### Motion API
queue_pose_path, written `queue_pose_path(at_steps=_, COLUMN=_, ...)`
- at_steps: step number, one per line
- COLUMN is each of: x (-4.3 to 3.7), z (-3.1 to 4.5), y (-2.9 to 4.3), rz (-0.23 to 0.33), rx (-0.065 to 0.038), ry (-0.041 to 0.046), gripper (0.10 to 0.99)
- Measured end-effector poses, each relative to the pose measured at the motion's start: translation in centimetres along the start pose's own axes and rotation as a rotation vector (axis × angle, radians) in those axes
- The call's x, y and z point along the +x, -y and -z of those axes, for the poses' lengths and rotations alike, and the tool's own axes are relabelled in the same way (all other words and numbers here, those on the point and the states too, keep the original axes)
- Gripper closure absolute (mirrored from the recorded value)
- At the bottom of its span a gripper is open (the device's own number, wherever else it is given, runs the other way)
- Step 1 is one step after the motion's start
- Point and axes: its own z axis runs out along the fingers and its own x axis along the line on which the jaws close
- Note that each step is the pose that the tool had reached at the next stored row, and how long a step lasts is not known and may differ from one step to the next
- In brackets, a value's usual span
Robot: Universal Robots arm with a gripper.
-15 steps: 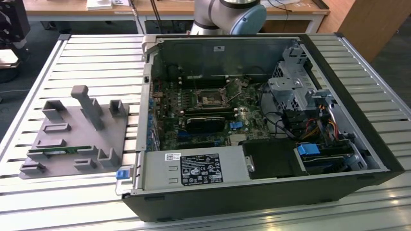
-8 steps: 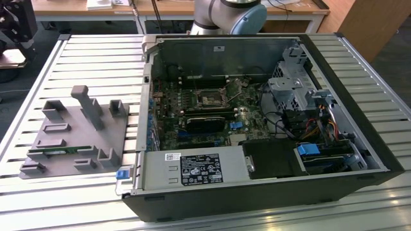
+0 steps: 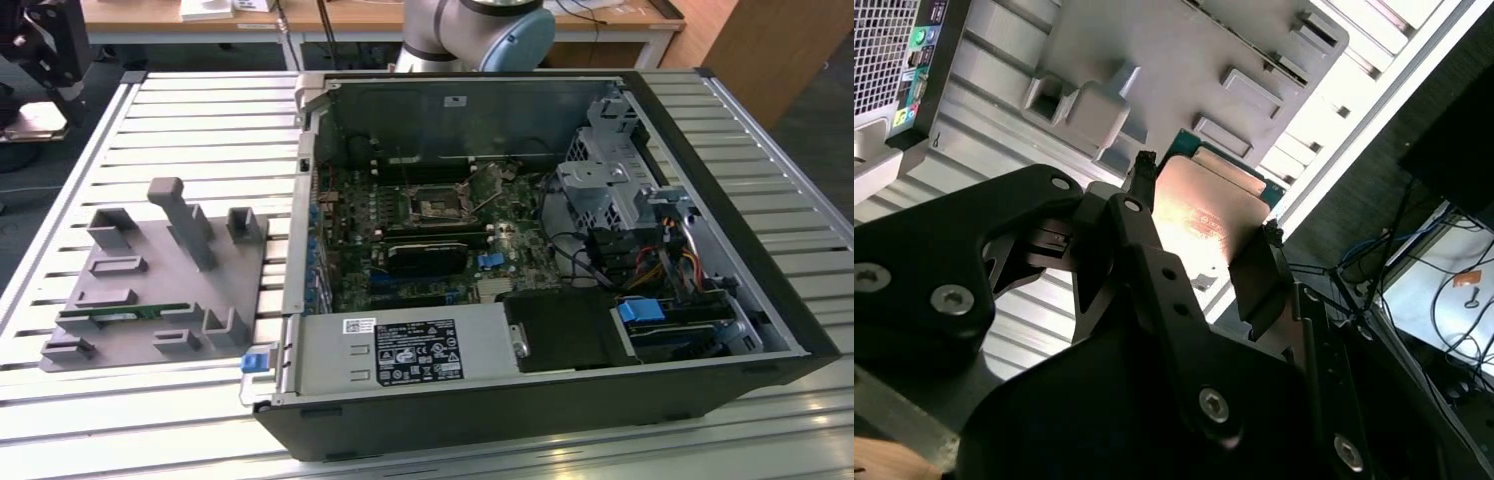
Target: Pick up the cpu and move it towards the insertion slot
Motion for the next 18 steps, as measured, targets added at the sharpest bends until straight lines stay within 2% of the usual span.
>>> queue_pose_path(at_steps=18, x=-2.4, z=0.0, y=0.04, rz=0.0, rx=0.0, ry=0.0, gripper=0.541)
